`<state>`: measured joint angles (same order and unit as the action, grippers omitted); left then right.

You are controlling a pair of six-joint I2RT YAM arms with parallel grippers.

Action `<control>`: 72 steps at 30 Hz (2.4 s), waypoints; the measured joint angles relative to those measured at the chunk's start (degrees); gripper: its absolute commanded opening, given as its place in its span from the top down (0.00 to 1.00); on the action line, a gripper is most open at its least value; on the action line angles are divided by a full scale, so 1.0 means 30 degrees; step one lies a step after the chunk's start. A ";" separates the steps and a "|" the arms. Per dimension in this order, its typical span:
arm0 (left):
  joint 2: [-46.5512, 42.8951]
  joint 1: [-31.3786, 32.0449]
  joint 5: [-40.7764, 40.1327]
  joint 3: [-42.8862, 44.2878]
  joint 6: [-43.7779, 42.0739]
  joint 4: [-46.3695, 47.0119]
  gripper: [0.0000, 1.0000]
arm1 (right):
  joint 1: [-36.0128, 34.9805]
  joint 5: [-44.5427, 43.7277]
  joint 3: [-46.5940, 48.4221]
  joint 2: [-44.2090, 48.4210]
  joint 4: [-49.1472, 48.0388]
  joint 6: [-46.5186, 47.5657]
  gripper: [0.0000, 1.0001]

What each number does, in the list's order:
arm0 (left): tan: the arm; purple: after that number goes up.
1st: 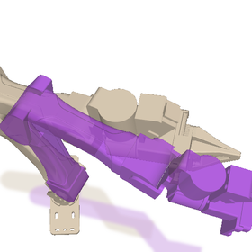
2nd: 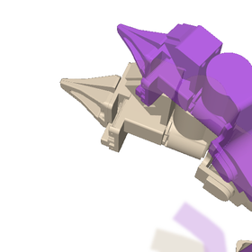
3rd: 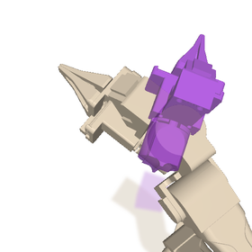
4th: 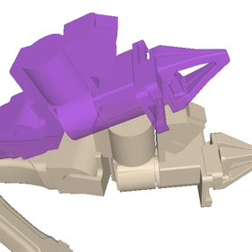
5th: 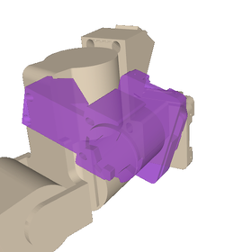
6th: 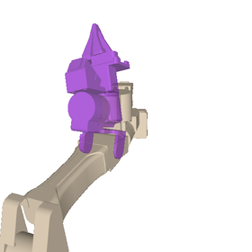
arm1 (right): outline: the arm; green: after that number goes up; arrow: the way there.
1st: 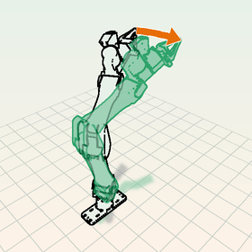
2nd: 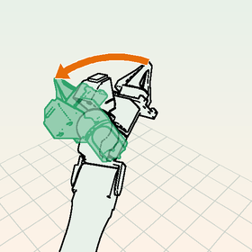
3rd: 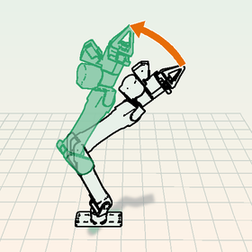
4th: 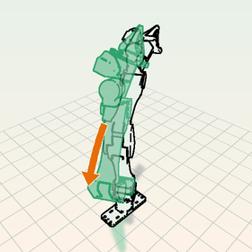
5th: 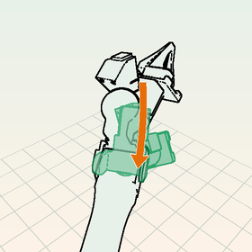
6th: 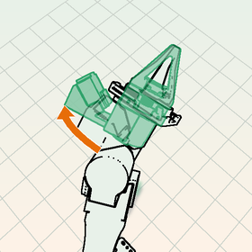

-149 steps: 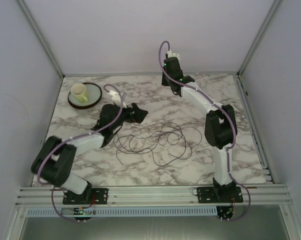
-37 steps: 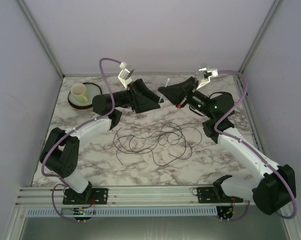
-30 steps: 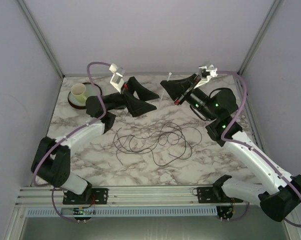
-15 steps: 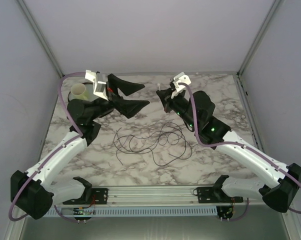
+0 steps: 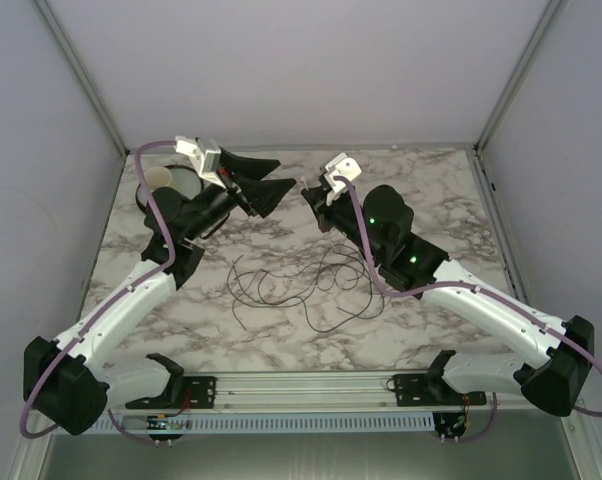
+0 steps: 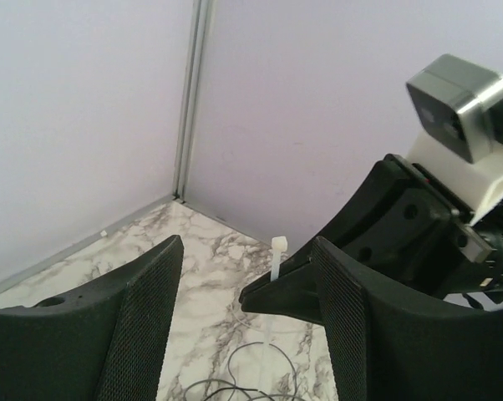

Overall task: Zip-tie the wires
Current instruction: Pick up the ribbon at the center of the board.

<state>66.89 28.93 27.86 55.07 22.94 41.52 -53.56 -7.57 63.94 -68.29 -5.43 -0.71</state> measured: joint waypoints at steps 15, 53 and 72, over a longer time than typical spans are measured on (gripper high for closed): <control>0.1843 0.0437 0.0197 0.0415 0.0211 0.0131 0.40 | -0.0007 0.0197 0.0393 -0.0364 -0.0022 0.0036 1.00; 0.3366 0.0954 -0.0240 0.1501 -0.0539 -0.0328 1.00 | 0.0765 0.0882 -0.0073 0.0073 -0.0036 -0.1086 0.43; 0.3781 -0.0495 0.8459 0.4211 0.0408 -0.0911 1.00 | 0.8990 1.6706 -0.3861 0.3483 -0.3920 -0.8240 0.20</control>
<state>78.24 27.44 53.23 67.70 24.16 38.79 -26.59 42.54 52.36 -57.84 -17.19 -25.43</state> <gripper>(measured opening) 0.079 0.799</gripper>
